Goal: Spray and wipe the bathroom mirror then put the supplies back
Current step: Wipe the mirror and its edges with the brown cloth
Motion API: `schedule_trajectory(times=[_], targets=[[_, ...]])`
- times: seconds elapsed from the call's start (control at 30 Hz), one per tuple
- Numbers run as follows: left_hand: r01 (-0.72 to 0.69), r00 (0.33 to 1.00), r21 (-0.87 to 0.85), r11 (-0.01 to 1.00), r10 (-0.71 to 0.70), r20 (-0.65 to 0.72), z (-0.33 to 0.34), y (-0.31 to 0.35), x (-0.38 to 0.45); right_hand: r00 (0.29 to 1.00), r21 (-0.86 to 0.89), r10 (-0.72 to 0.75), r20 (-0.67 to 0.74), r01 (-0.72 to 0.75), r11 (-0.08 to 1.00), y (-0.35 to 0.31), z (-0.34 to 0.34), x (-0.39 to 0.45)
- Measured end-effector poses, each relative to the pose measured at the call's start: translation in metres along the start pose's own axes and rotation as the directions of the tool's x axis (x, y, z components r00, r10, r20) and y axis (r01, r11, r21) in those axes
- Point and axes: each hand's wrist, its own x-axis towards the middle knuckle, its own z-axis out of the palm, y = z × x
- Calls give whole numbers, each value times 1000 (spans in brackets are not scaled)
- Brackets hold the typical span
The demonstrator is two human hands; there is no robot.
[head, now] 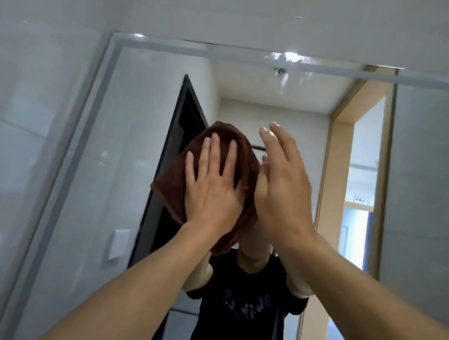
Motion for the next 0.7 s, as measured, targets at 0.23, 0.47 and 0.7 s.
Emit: schedule_trajectory(times=[0.23,0.47,0.7], targets=[[-402,881,-209,892,439,177,-7,110,0,963,10,267,-25,-267,964,23,-19,-34],[-241,817,-745,622,545,191,-34,58,41,945,95,281,-164,-269,959,53,-24,-47],[405,876,-885,229,179,447,-70,20,47,932,-421,304,-195,-360,832,41,30,-34]])
